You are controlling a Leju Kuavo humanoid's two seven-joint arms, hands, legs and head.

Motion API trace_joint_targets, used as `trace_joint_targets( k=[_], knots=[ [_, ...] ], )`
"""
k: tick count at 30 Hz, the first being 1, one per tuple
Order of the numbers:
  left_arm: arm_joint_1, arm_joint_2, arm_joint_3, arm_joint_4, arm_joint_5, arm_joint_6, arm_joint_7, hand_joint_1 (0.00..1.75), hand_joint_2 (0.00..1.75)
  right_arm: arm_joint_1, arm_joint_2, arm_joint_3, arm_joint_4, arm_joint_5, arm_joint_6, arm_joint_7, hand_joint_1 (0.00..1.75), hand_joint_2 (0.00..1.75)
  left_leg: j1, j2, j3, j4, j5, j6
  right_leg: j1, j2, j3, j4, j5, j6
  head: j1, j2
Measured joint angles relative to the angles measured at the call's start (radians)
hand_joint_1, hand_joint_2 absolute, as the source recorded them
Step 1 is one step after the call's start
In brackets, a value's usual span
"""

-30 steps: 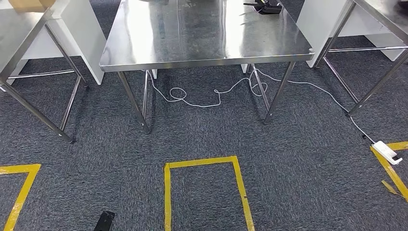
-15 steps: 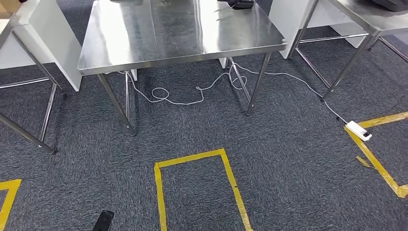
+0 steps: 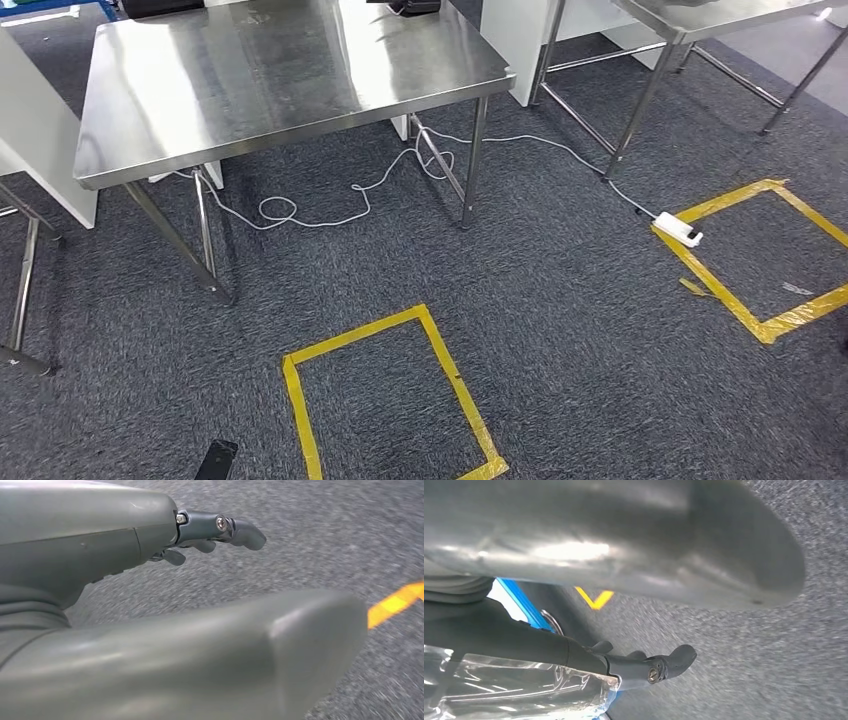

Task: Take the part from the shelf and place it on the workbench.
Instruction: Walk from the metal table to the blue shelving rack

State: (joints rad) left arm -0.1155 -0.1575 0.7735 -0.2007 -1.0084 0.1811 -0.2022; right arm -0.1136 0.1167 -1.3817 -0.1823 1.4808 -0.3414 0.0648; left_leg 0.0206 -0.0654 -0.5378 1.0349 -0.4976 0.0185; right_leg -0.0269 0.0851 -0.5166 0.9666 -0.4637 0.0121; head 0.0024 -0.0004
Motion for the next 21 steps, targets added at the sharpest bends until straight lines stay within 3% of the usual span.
trace_joint_targets(
  k=[2,4,6,8,10,11,12,14,16,17,19,21],
  knots=[
    [0.001,-0.001,0.0,0.0,-0.001,0.0,0.003,0.0,0.0,-0.002,0.001,0.0,0.0,-0.004,0.0,0.0,0.0,0.0,-0.002,-0.024,0.013,-0.04,0.009,0.004,0.002,0.023,-0.015,0.004,0.005,0.014,0.0,0.0],
    [0.001,-0.002,0.0,0.0,-0.001,-0.016,0.023,0.0,0.0,0.002,0.002,0.0,0.0,-0.007,0.002,-0.004,0.0,0.0,-0.005,0.001,0.01,-0.047,0.015,0.013,0.0,0.036,-0.034,0.006,0.01,0.03,0.0,0.0],
    [0.005,0.001,0.0,0.0,0.002,-0.061,0.06,0.0,0.0,0.004,0.002,0.0,0.0,-0.006,0.006,-0.009,0.0,0.0,-0.005,0.03,0.008,-0.056,0.024,0.029,0.004,-0.003,-0.067,0.056,-0.017,0.029,0.003,0.0],
    [0.015,0.008,0.001,0.001,0.005,-0.117,0.11,0.0,0.0,0.001,0.002,0.002,0.0,-0.003,0.013,-0.012,0.0,0.0,-0.007,0.062,0.004,-0.058,0.028,0.037,0.007,-0.056,-0.13,0.185,-0.077,0.019,0.008,0.0],
    [0.026,0.012,0.001,0.002,-0.003,-0.152,0.164,0.0,0.0,0.002,0.002,0.004,0.0,0.001,0.02,-0.014,0.0,0.0,-0.012,0.094,-0.001,-0.058,0.029,0.039,0.006,-0.072,-0.181,0.302,-0.12,0.021,0.011,0.0],
    [0.03,0.014,0.001,0.002,-0.009,-0.158,0.182,0.0,0.0,0.004,0.002,0.006,0.0,0.002,0.022,-0.015,0.0,0.0,-0.013,0.108,-0.003,-0.058,0.03,0.039,0.006,-0.074,-0.178,0.31,-0.119,0.027,0.011,0.0],
    [0.032,0.014,0.001,0.002,-0.013,-0.159,0.194,0.0,0.0,0.006,0.001,0.007,0.0,0.002,0.024,-0.015,0.0,0.0,-0.014,0.12,-0.004,-0.057,0.031,0.039,0.006,-0.079,-0.151,0.272,-0.104,0.035,0.011,0.0],
    [0.033,0.014,0.001,0.002,-0.018,-0.157,0.201,0.0,0.0,0.007,0.0,0.009,0.0,0.002,0.027,-0.017,0.0,0.0,-0.017,0.142,-0.002,-0.057,0.031,0.035,0.007,-0.118,-0.056,0.118,-0.058,0.044,0.012,0.0],
    [0.034,0.015,0.001,0.002,-0.019,-0.156,0.205,0.0,0.0,0.002,-0.002,0.01,0.0,0.002,0.028,-0.018,0.0,0.0,-0.022,0.16,0.004,-0.056,0.029,0.026,0.014,-0.156,0.002,0.013,-0.03,0.038,0.011,0.0],
    [0.034,0.015,0.001,0.002,-0.021,-0.156,0.206,0.0,0.0,0.002,-0.002,0.012,0.0,0.003,0.029,-0.018,0.0,0.0,-0.024,0.169,0.007,-0.056,0.028,0.019,0.018,-0.162,0.006,-0.002,-0.027,0.03,0.009,0.0],
    [0.033,0.015,0.0,0.002,-0.03,-0.156,0.209,0.0,0.0,0.004,-0.002,0.015,0.0,0.005,0.031,-0.019,0.0,0.0,-0.02,0.185,0.009,-0.055,0.026,0.005,0.016,-0.139,0.001,-0.002,-0.02,0.013,0.006,0.0],
    [0.033,0.016,-0.002,0.002,-0.041,-0.155,0.211,0.0,0.0,0.006,-0.001,0.016,0.0,0.003,0.032,-0.019,0.0,0.0,-0.013,0.159,0.0,-0.03,0.001,-0.006,0.005,-0.119,0.002,-0.005,-0.01,-0.004,0.004,0.0]
  ],
)
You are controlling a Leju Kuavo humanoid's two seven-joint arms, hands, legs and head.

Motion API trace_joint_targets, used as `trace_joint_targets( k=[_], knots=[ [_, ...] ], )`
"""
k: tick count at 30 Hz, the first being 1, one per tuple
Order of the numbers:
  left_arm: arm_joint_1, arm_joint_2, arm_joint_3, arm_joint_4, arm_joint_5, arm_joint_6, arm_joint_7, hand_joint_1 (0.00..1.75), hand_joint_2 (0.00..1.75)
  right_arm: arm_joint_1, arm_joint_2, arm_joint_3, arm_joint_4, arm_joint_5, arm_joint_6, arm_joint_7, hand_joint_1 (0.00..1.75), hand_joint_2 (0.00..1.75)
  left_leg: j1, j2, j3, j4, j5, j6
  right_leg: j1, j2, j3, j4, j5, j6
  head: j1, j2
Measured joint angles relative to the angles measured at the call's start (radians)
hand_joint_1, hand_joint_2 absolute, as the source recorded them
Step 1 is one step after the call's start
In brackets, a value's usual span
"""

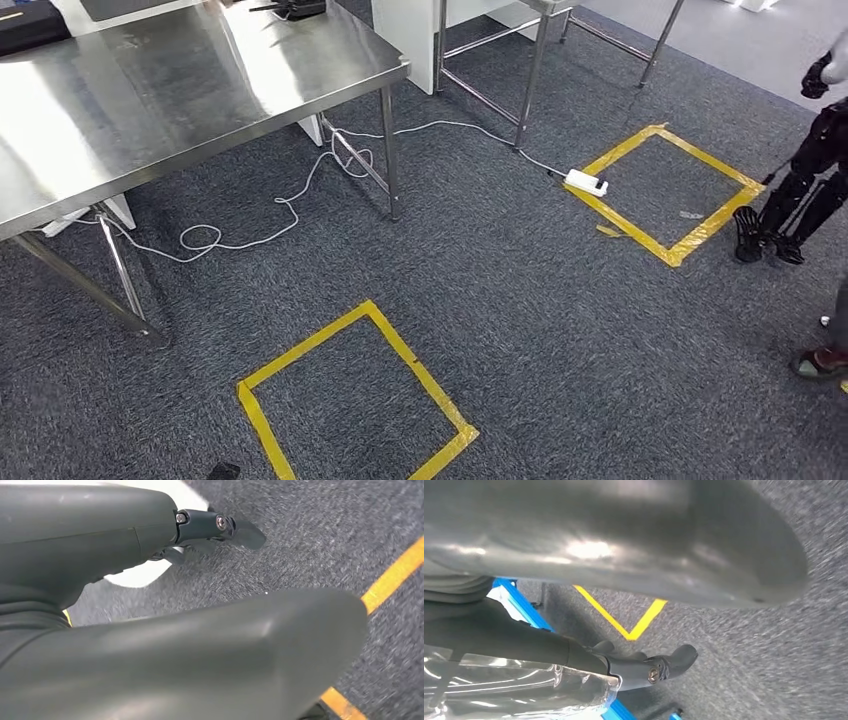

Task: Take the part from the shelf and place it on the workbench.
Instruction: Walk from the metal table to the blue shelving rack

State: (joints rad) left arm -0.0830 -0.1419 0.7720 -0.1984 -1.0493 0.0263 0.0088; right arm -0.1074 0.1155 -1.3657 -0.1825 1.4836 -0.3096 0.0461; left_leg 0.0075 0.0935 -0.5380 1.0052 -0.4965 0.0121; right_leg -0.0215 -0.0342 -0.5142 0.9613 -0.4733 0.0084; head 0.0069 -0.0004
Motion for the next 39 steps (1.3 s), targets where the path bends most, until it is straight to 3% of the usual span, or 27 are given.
trace_joint_targets(
  k=[2,8,11,12,15,16,17,18,20,22,24,25,26,27,28,30,32,33,35,37,38,39],
  knots=[
    [0.0,0.001,-0.001,0.0,-0.006,0.001,0.001,0.0,0.0,0.0,0.001,0.0,0.0,-0.003,0.001,0.0,0.0,0.0,0.005,-0.037,-0.011,0.029,-0.029,-0.005,-0.006,0.01,0.001,-0.001,0.007,-0.01,-0.002,0.0],
    [0.0,0.001,-0.001,0.0,-0.007,0.001,0.001,0.0,0.0,0.0,0.001,0.0,0.0,-0.003,0.001,0.0,0.0,0.0,0.005,-0.042,-0.014,0.036,-0.035,-0.006,-0.006,0.01,0.0,0.0,0.008,-0.012,-0.002,0.0],
    [0.001,0.001,-0.001,0.0,-0.008,0.001,0.001,0.0,0.0,0.0,0.001,0.0,0.0,-0.003,0.001,0.0,0.0,0.0,0.006,-0.055,-0.023,0.061,-0.053,-0.007,-0.005,0.013,-0.001,0.0,0.009,-0.013,-0.002,0.0],
    [0.001,0.001,-0.001,0.0,-0.009,0.001,0.002,0.0,0.0,0.0,0.001,0.0,0.0,-0.004,0.001,0.0,0.0,0.0,0.006,-0.064,-0.033,0.087,-0.069,-0.008,-0.004,0.017,-0.002,0.0,0.009,-0.014,-0.003,0.0],
    [0.002,0.0,-0.002,0.002,-0.014,0.004,0.011,0.0,0.0,0.001,0.001,0.0,0.0,-0.008,0.001,-0.001,0.0,0.0,0.007,-0.087,-0.093,0.232,-0.136,-0.014,0.001,0.042,-0.007,0.001,0.013,-0.018,-0.004,0.0],
    [0.001,0.0,-0.002,0.003,-0.016,0.007,0.016,0.0,0.0,0.002,0.001,0.0,0.0,-0.011,0.001,-0.001,0.0,0.0,0.007,-0.09,-0.104,0.26,-0.138,-0.013,0.003,0.057,-0.008,0.002,0.014,-0.018,-0.005,0.0],
    [-0.001,0.0,-0.003,0.003,-0.017,0.01,0.02,0.0,0.0,0.003,0.002,0.0,0.0,-0.012,0.001,-0.001,0.0,0.0,0.006,-0.111,-0.078,0.204,-0.099,-0.004,0.006,0.079,-0.008,0.004,0.014,-0.018,-0.005,0.0],
    [-0.004,0.0,-0.006,0.003,-0.017,0.014,0.026,0.0,0.0,0.003,0.004,0.0,0.0,-0.012,0.002,-0.003,0.0,0.0,0.004,-0.129,-0.048,0.137,-0.059,0.009,0.008,0.109,-0.012,0.006,0.017,-0.013,-0.005,0.0],
    [-0.012,0.0,-0.013,0.003,-0.018,0.019,0.03,0.0,0.0,0.001,0.007,0.001,0.0,-0.009,0.005,-0.007,0.0,0.0,0.006,-0.133,0.02,-0.028,0.023,0.039,0.014,0.103,-0.06,0.071,-0.008,-0.002,-0.001,0.0],
    [-0.016,-0.001,-0.016,0.003,-0.019,0.021,0.031,0.0,0.0,-0.001,0.007,0.004,0.001,-0.006,0.008,-0.009,0.0,0.0,0.009,-0.086,0.022,-0.05,0.034,0.048,0.012,0.057,-0.143,0.214,-0.066,0.005,0.004,0.0],
    [-0.015,0.0,-0.016,0.004,-0.019,0.017,0.025,0.0,0.0,0.0,0.006,0.006,0.001,-0.006,0.008,-0.009,0.0,0.0,0.01,-0.056,0.021,-0.049,0.033,0.045,-0.001,0.048,-0.186,0.306,-0.093,0.02,0.005,0.0],
    [-0.015,0.0,-0.016,0.004,-0.019,0.015,0.021,0.0,0.0,0.001,0.006,0.008,0.001,-0.006,0.008,-0.009,0.0,0.0,0.012,-0.043,0.021,-0.049,0.033,0.042,-0.008,0.043,-0.177,0.294,-0.083,0.035,0.006,0.0],
    [-0.015,0.0,-0.016,0.004,-0.019,0.015,0.019,0.0,0.0,0.003,0.005,0.008,0.001,-0.005,0.008,-0.008,0.0,0.0,0.015,-0.031,0.023,-0.048,0.031,0.036,-0.017,0.034,-0.147,0.241,-0.06,0.051,0.006,0.0],
    [-0.015,0.001,-0.016,0.004,-0.019,0.015,0.018,0.0,0.0,0.003,0.005,0.01,0.001,-0.004,0.008,-0.008,0.0,0.0,0.018,-0.019,0.025,-0.045,0.028,0.027,-0.026,0.012,-0.103,0.164,-0.033,0.068,0.007,0.0],
    [-0.015,0.003,-0.016,0.004,-0.019,0.016,0.019,0.0,0.0,0.002,0.006,0.011,0.001,-0.001,0.008,-0.008,0.0,0.0,0.018,-0.008,0.026,-0.04,0.023,0.016,-0.028,-0.009,-0.065,0.096,-0.011,0.076,0.009,0.0],
    [-0.017,0.007,-0.016,0.004,-0.02,0.019,0.025,0.0,0.0,-0.001,0.007,0.015,0.001,0.003,0.01,-0.007,0.0,0.0,0.016,0.011,0.027,-0.034,0.017,-0.003,-0.026,-0.029,-0.031,0.028,0.01,0.068,0.007,0.0],
    [-0.021,0.006,-0.017,0.004,-0.023,0.021,0.033,0.0,0.0,0.0,0.006,0.018,0.001,0.006,0.014,-0.005,0.0,0.0,0.019,0.025,0.028,-0.033,0.017,-0.014,-0.02,-0.009,-0.04,0.032,0.014,0.042,0.001,0.0],
    [-0.023,0.004,-0.017,0.004,-0.025,0.021,0.036,0.0,0.0,0.002,0.006,0.019,0.001,0.006,0.016,-0.005,0.0,0.0,0.024,0.018,0.028,-0.029,0.011,-0.018,-0.02,0.001,-0.043,0.033,0.015,0.033,0.0,0.0],
    [-0.024,0.0,-0.017,0.004,-0.027,0.022,0.037,0.0,0.0,0.002,0.006,0.02,0.001,0.007,0.02,-0.004,0.0,0.0,0.03,-0.029,0.005,0.026,-0.036,-0.023,-0.019,0.022,-0.047,0.033,0.021,0.017,-0.003,0.0],
    [-0.021,-0.001,-0.018,0.005,-0.029,0.021,0.037,0.0,0.0,0.001,0.006,0.023,0.001,0.007,0.022,-0.004,0.0,0.0,0.028,-0.077,-0.055,0.162,-0.116,-0.017,-0.01,0.043,-0.053,0.033,0.026,0.004,-0.007,0.0],
    [-0.02,-0.001,-0.018,0.005,-0.029,0.021,0.037,0.0,0.0,0.0,0.006,0.025,0.001,0.008,0.023,-0.004,0.0,0.0,0.025,-0.085,-0.089,0.232,-0.145,-0.011,-0.003,0.055,-0.057,0.033,0.029,-0.001,-0.008,0.0],
    [-0.019,-0.001,-0.018,0.006,-0.03,0.02,0.037,0.0,0.0,0.0,0.006,0.026,0.001,0.008,0.024,-0.004,0.0,0.0,0.022,-0.089,-0.112,0.277,-0.156,-0.004,0.004,0.069,-0.06,0.033,0.031,-0.005,-0.008,0.0]
  ],
)
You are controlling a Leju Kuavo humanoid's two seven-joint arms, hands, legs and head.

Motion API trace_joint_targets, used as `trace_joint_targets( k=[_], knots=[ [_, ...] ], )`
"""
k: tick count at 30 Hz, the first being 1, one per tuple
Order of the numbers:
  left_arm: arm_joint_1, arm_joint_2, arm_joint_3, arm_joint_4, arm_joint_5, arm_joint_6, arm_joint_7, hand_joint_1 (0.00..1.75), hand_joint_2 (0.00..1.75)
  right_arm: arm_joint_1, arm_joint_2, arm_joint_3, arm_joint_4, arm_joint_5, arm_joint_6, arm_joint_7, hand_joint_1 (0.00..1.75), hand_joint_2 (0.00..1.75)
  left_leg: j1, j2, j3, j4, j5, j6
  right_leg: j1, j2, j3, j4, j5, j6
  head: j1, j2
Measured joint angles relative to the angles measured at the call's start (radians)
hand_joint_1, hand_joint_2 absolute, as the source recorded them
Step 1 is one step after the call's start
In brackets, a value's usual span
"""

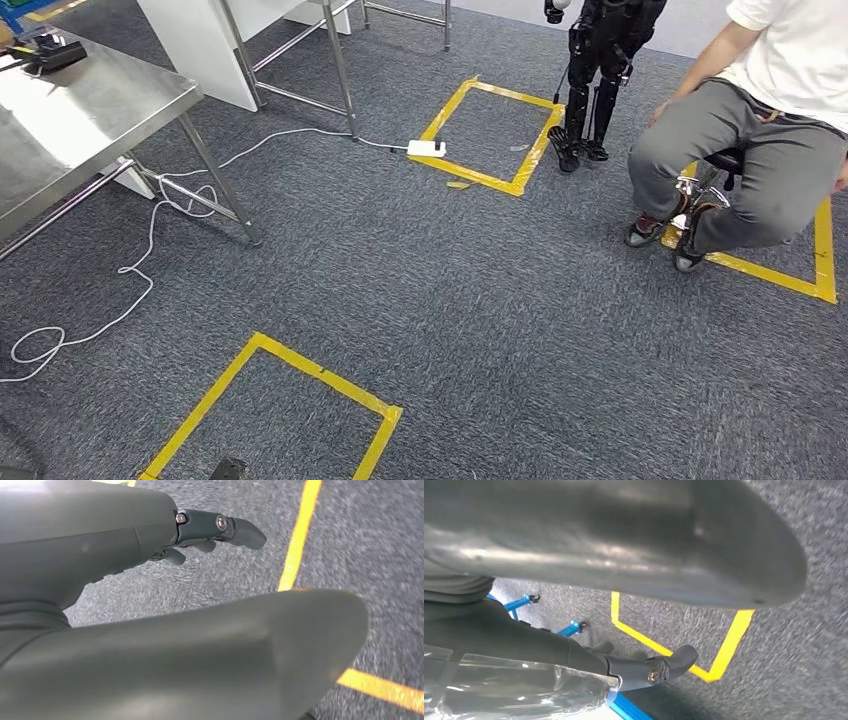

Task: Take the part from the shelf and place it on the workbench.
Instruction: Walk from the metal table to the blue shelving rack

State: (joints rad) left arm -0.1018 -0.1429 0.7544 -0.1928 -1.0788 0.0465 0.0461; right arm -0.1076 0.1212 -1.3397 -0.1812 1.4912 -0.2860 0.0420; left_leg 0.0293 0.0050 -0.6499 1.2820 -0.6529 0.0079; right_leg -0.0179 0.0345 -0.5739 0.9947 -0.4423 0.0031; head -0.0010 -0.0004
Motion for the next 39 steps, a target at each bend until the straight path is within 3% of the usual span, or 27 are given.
trace_joint_targets(
  k=[1,2,4,5,6,8,9,10,11,13,15,16,17,19,20,22,24,26,28,30,31,32,33,35,37,39],
  knots=[
    [0.0,0.0,0.0,0.0,0.0,-0.001,0.0,0.0,0.0,0.001,0.0,0.0,0.0,0.0,0.0,0.0,0.0,0.0,-0.005,-0.003,-0.006,0.008,0.01,0.01,0.006,0.014,-0.002,0.0,0.002,-0.003,0.0,0.0],
    [0.0,-0.001,0.0,0.0,-0.001,-0.001,0.0,0.0,0.0,0.002,0.0,0.001,0.0,0.0,0.001,0.0,0.0,0.0,-0.011,-0.008,0.01,-0.026,0.039,0.022,0.011,0.028,-0.002,0.0,0.004,-0.006,0.0,0.0],
    [0.0,0.0,0.0,0.001,-0.004,-0.002,-0.001,0.0,0.0,0.001,0.002,0.001,0.0,0.0,0.001,0.0,0.0,0.0,-0.028,-0.046,0.077,-0.162,0.115,0.052,0.016,0.054,0.0,0.0,0.008,-0.01,0.001,0.0],
    [-0.001,0.001,-0.001,0.001,-0.006,-0.002,-0.002,0.0,0.0,-0.001,0.004,0.002,0.0,0.0,0.001,0.0,0.0,0.0,-0.035,-0.065,0.105,-0.222,0.14,0.064,0.019,0.066,-0.002,0.0,0.011,-0.01,0.001,0.0],
    [-0.001,0.002,-0.003,0.001,-0.008,-0.003,-0.002,0.0,0.0,-0.002,0.006,0.003,0.001,0.0,0.002,0.0,0.0,0.0,-0.04,-0.079,0.121,-0.258,0.152,0.072,0.02,0.078,-0.005,0.0,0.014,-0.008,0.001,0.0],
    [-0.003,0.001,-0.006,0.001,-0.013,-0.005,-0.003,0.0,0.0,-0.001,0.007,0.005,0.001,0.001,0.002,0.0,0.0,0.0,-0.045,-0.069,0.127,-0.28,0.156,0.078,0.021,0.101,-0.014,-0.002,0.022,0.001,0.0,0.0],
    [-0.004,-0.002,-0.008,0.001,-0.015,-0.007,-0.003,0.0,0.0,0.001,0.007,0.006,0.001,0.001,0.002,0.0,0.0,0.0,-0.042,-0.056,0.13,-0.288,0.163,0.077,0.021,0.102,-0.02,0.002,0.025,0.004,0.0,0.0],
    [-0.004,-0.004,-0.01,0.001,-0.018,-0.008,-0.003,0.0,0.0,0.004,0.007,0.006,0.001,0.001,0.002,0.0,0.0,0.0,-0.04,-0.044,0.132,-0.298,0.17,0.076,0.022,0.087,-0.031,0.014,0.019,0.005,-0.001,0.0],
    [-0.005,-0.006,-0.011,0.001,-0.021,-0.01,-0.003,0.0,0.0,0.004,0.007,0.007,0.001,0.0,0.002,0.0,0.0,0.0,-0.037,-0.031,0.134,-0.307,0.177,0.075,0.024,0.062,-0.049,0.045,0.003,0.004,0.0,0.0],
    [-0.002,-0.008,-0.015,0.001,-0.025,-0.012,-0.003,0.0,0.0,0.001,0.005,0.008,0.001,0.0,0.002,0.0,0.0,0.0,-0.036,-0.002,0.132,-0.314,0.184,0.073,0.021,0.004,-0.108,0.16,-0.055,0.001,0.003,0.0],
    [0.001,-0.009,-0.018,0.002,-0.028,-0.015,-0.002,0.0,0.0,0.0,0.003,0.009,0.001,0.0,0.001,0.0,0.0,0.0,-0.035,0.03,0.128,-0.313,0.185,0.07,0.01,-0.017,-0.156,0.273,-0.1,0.011,0.005,0.0],
    [0.001,-0.01,-0.02,0.002,-0.03,-0.016,-0.002,0.0,0.0,0.001,0.003,0.009,0.001,0.0,0.001,0.0,0.0,0.0,-0.033,0.045,0.126,-0.313,0.185,0.067,0.002,-0.023,-0.155,0.284,-0.101,0.023,0.005,0.0],
    [0.001,-0.01,-0.022,0.002,-0.03,-0.017,-0.002,0.0,0.0,0.003,0.002,0.01,0.001,-0.001,0.001,0.0,0.0,0.0,-0.029,0.059,0.126,-0.312,0.184,0.061,-0.007,-0.03,-0.134,0.256,-0.09,0.038,0.006,0.0],
    [0.0,-0.009,-0.025,0.001,-0.032,-0.019,-0.002,0.0,0.0,0.003,0.002,0.01,0.001,-0.001,0.001,-0.001,0.0,0.0,-0.024,0.085,0.128,-0.305,0.178,0.044,-0.024,-0.072,-0.052,0.12,-0.05,0.068,0.007,0.0],
    [0.0,-0.007,-0.025,0.001,-0.033,-0.019,-0.003,0.0,0.0,0.002,0.003,0.011,0.001,-0.001,0.001,-0.002,0.0,0.0,-0.024,0.096,0.129,-0.299,0.172,0.033,-0.027,-0.094,-0.019,0.063,-0.035,0.074,0.009,0.0],
    [-0.003,-0.004,-0.027,0.001,-0.037,-0.02,-0.005,0.0,0.0,0.0,0.004,0.014,0.002,-0.001,0.001,-0.004,0.0,0.0,-0.027,0.116,0.131,-0.291,0.164,0.016,-0.026,-0.112,0.005,0.02,-0.027,0.061,0.006,0.0],
    [-0.005,-0.005,-0.028,0.001,-0.04,-0.02,-0.006,0.0,0.0,0.002,0.002,0.016,0.002,-0.001,0.001,-0.005,0.0,0.0,-0.02,0.131,0.135,-0.29,0.162,0.008,-0.023,-0.085,0.002,0.021,-0.022,0.04,-0.001,0.0],
    [-0.006,-0.008,-0.03,0.001,-0.04,-0.02,-0.007,0.0,0.0,0.003,0.002,0.016,0.002,-0.001,0.001,-0.005,0.0,0.0,-0.008,0.097,0.124,-0.258,0.132,0.001,-0.021,-0.062,-0.002,0.02,-0.016,0.024,-0.004,0.0],
    [-0.005,-0.009,-0.031,0.002,-0.041,-0.02,-0.009,0.0,0.0,0.002,0.002,0.017,0.002,-0.001,0.001,-0.006,0.0,0.0,-0.004,0.031,0.076,-0.148,0.058,-0.002,-0.015,-0.039,-0.009,0.019,-0.01,0.011,-0.006,0.0],
    [-0.002,-0.009,-0.032,0.002,-0.041,-0.02,-0.009,0.0,0.0,0.001,0.001,0.017,0.002,-0.001,0.001,-0.007,0.0,0.0,-0.006,0.001,0.012,-0.017,0.0,0.005,-0.004,-0.011,-0.018,0.019,-0.003,0.0,-0.008,0.0],
    [0.0,-0.009,-0.032,0.002,-0.041,-0.02,-0.009,0.0,0.0,0.002,0.0,0.017,0.002,-0.001,0.001,-0.007,0.0,0.0,-0.009,-0.004,-0.002,0.01,-0.001,0.013,0.001,0.004,-0.022,0.02,0.0,-0.004,-0.008,0.0],
    [0.0,-0.009,-0.032,0.002,-0.042,-0.02,-0.009,0.0,0.0,0.003,0.0,0.017,0.002,-0.001,0.002,-0.007,0.0,0.0,-0.013,-0.007,0.003,-0.002,0.019,0.022,0.006,0.019,-0.023,0.02,0.002,-0.007,-0.007,0.0],
    [0.0,-0.009,-0.032,0.002,-0.042,-0.02,-0.009,0.0,0.0,0.004,0.0,0.017,0.002,-0.001,0.002,-0.007,0.0,0.0,-0.019,-0.016,0.028,-0.053,0.054,0.033,0.009,0.033,-0.023,0.02,0.004,-0.009,-0.007,0.0],
    [-0.001,-0.006,-0.032,0.002,-0.044,-0.02,-0.009,0.0,0.0,0.004,0.004,0.017,0.002,-0.001,0.002,-0.007,0.0,0.0,-0.033,-0.061,0.097,-0.191,0.12,0.057,0.011,0.058,-0.023,0.019,0.01,-0.009,-0.007,0.0],
    [-0.003,-0.003,-0.032,0.001,-0.047,-0.02,-0.009,0.0,0.0,0.004,0.008,0.017,0.002,-0.001,0.003,-0.007,0.0,0.0,-0.042,-0.089,0.131,-0.263,0.144,0.072,0.008,0.079,-0.027,0.018,0.017,-0.002,-0.009,0.0],
    [-0.005,-0.002,-0.033,0.001,-0.05,-0.02,-0.008,0.0,0.0,0.006,0.009,0.017,0.002,-0.001,0.003,-0.007,0.0,0.0,-0.045,-0.069,0.134,-0.279,0.152,0.081,0.007,0.096,-0.034,0.012,0.027,0.01,-0.011,0.0]
  ],
)
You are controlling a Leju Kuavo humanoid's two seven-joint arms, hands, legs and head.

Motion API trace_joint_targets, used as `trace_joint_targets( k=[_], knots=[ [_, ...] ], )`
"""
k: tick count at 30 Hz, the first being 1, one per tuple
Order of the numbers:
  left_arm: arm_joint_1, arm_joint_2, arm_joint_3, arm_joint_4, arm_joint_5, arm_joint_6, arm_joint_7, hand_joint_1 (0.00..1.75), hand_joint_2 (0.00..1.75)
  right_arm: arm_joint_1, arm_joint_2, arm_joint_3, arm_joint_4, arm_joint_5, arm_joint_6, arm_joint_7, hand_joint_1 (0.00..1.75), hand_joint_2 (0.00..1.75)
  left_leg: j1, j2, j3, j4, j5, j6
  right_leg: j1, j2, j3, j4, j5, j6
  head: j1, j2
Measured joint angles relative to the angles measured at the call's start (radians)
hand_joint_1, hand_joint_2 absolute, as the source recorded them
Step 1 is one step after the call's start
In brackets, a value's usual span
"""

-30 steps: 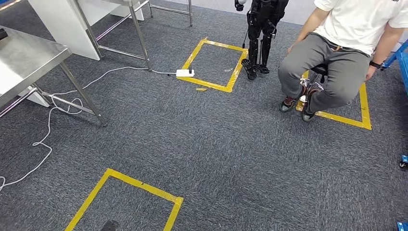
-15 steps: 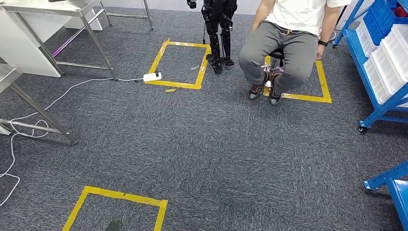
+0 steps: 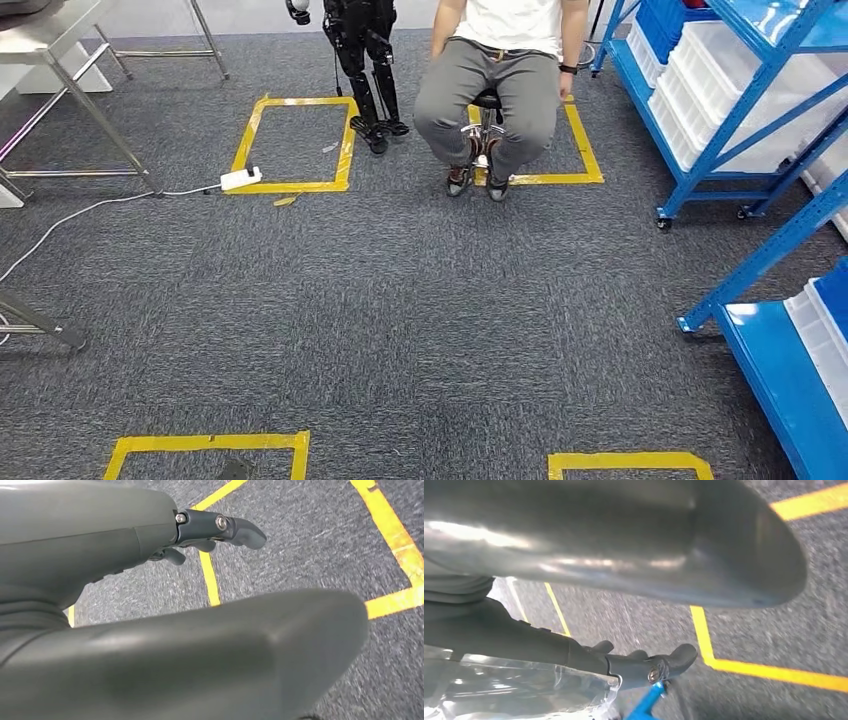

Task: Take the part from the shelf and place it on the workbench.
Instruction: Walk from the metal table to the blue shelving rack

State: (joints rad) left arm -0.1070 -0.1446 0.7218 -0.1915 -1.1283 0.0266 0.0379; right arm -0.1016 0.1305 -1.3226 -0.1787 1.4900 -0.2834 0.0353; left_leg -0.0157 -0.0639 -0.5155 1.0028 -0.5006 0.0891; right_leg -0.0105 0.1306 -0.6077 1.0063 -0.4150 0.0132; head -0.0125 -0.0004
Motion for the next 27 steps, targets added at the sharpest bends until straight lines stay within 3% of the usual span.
trace_joint_targets(
  k=[1,3,5,7,8,9,11,13,15,16,18,20,21,22,23,24,27],
  knots=[
    [-0.001,0.0,0.0,0.0,-0.001,0.0,0.0,0.0,0.0,0.001,0.0,0.0,0.0,0.0,0.0,0.0,0.0,0.0,0.001,0.012,0.004,-0.014,0.011,0.001,0.002,-0.009,-0.005,0.001,0.001,0.003,0.0,0.0],
    [0.0,-0.001,0.0,0.0,-0.002,-0.001,0.001,0.0,0.0,-0.001,-0.001,0.001,0.0,0.0,0.0,0.0,0.0,0.0,0.005,0.039,0.011,-0.042,0.032,0.002,0.006,-0.06,-0.031,0.047,-0.026,0.0,0.004,0.0],
    [0.004,-0.002,0.0,0.0,-0.007,-0.002,0.002,0.0,0.0,-0.006,-0.004,0.001,0.0,0.0,0.0,0.001,0.0,0.0,0.005,0.07,0.006,-0.048,0.038,-0.002,0.001,-0.105,-0.084,0.166,-0.09,-0.003,0.006,0.0],
    [0.006,-0.003,-0.001,0.0,-0.012,-0.004,0.004,0.0,0.0,-0.005,-0.006,0.001,0.0,-0.001,0.0,0.003,0.0,0.0,0.007,0.103,0.0,-0.047,0.041,-0.007,-0.011,-0.117,-0.119,0.259,-0.128,0.01,0.007,0.0],
    [0.006,-0.003,-0.003,0.0,-0.014,-0.004,0.005,0.0,0.0,-0.004,-0.007,0.001,0.0,-0.002,0.0,0.004,0.0,0.0,0.009,0.118,-0.003,-0.046,0.042,-0.012,-0.016,-0.122,-0.108,0.252,-0.125,0.024,0.008,0.0],
    [0.005,-0.004,-0.006,0.0,-0.016,-0.005,0.006,0.0,0.0,-0.002,-0.008,0.001,0.0,-0.002,0.0,0.005,0.0,0.0,0.012,0.132,-0.004,-0.045,0.041,-0.018,-0.023,-0.131,-0.075,0.205,-0.109,0.039,0.008,0.0],
    [0.003,-0.002,-0.011,0.0,-0.021,-0.005,0.009,0.0,0.0,-0.002,-0.008,0.001,0.0,-0.002,0.0,0.006,0.0,0.0,0.014,0.158,-0.005,-0.036,0.035,-0.036,-0.031,-0.177,0.014,0.064,-0.07,0.063,0.01,0.0],
    [0.0,0.0,-0.016,0.0,-0.024,-0.005,0.013,0.0,0.0,-0.004,-0.006,0.003,0.001,0.0,0.0,0.006,0.0,0.0,0.012,0.18,-0.004,-0.024,0.025,-0.053,-0.031,-0.206,0.053,-0.003,-0.053,0.056,0.008,0.0],
    [-0.004,0.0,-0.02,0.0,-0.026,-0.006,0.016,0.0,0.0,-0.003,-0.005,0.005,0.001,0.0,0.0,0.007,0.0,0.0,0.014,0.198,-0.001,-0.018,0.02,-0.06,-0.029,-0.188,0.047,-0.001,-0.049,0.034,0.004,0.0],
    [-0.007,0.0,-0.021,0.0,-0.027,-0.006,0.017,0.0,0.0,-0.002,-0.005,0.006,0.001,0.0,0.0,0.008,0.0,0.0,0.019,0.19,-0.002,-0.014,0.015,-0.064,-0.03,-0.178,0.045,-0.002,-0.047,0.026,0.004,0.0],
    [-0.01,-0.001,-0.023,0.0,-0.028,-0.005,0.018,0.0,0.0,-0.002,-0.005,0.008,0.001,0.001,0.0,0.009,0.0,0.0,0.028,0.138,-0.024,0.039,-0.029,-0.072,-0.03,-0.156,0.04,-0.003,-0.04,0.012,0.003,0.0],
    [-0.007,-0.001,-0.024,0.0,-0.03,-0.005,0.02,0.0,0.0,-0.005,-0.006,0.009,0.001,0.001,0.0,0.009,0.0,0.0,0.031,0.08,-0.083,0.172,-0.108,-0.075,-0.025,-0.132,0.033,-0.003,-0.033,0.0,0.002,0.0],
    [-0.005,-0.001,-0.024,0.0,-0.03,-0.006,0.021,0.0,0.0,-0.005,-0.006,0.009,0.001,0.002,0.0,0.01,0.0,0.0,0.031,0.071,-0.116,0.242,-0.138,-0.074,-0.021,-0.118,0.029,-0.003,-0.03,-0.004,0.001,0.0],
    [-0.004,-0.001,-0.024,0.0,-0.031,-0.006,0.022,0.0,0.0,-0.005,-0.006,0.01,0.001,0.002,0.0,0.011,0.0,0.0,0.031,0.067,-0.139,0.288,-0.15,-0.07,-0.017,-0.104,0.026,-0.003,-0.028,-0.008,0.001,0.0],
    [-0.004,-0.001,-0.024,0.0,-0.032,-0.006,0.023,0.0,0.0,-0.004,-0.006,0.011,0.001,0.003,0.0,0.012,0.0,0.0,0.031,0.065,-0.144,0.296,-0.141,-0.065,-0.014,-0.09,0.024,-0.003,-0.026,-0.01,0.001,0.0],
    [-0.004,-0.001,-0.024,0.0,-0.033,-0.006,0.024,0.0,0.0,-0.003,-0.006,0.011,0.001,0.004,0.0,0.014,0.0,0.0,0.03,0.06,-0.129,0.263,-0.114,-0.059,-0.011,-0.076,0.024,-0.003,-0.024,-0.011,0.002,0.0],
    [-0.004,0.0,-0.024,0.0,-0.035,-0.006,0.029,0.0,0.0,-0.003,-0.005,0.015,0.001,0.01,0.0,0.015,0.0,0.0,0.024,0.0,-0.028,0.061,-0.019,-0.035,-0.007,-0.036,0.021,-0.002,-0.015,-0.006,0.002,0.0]
  ],
)
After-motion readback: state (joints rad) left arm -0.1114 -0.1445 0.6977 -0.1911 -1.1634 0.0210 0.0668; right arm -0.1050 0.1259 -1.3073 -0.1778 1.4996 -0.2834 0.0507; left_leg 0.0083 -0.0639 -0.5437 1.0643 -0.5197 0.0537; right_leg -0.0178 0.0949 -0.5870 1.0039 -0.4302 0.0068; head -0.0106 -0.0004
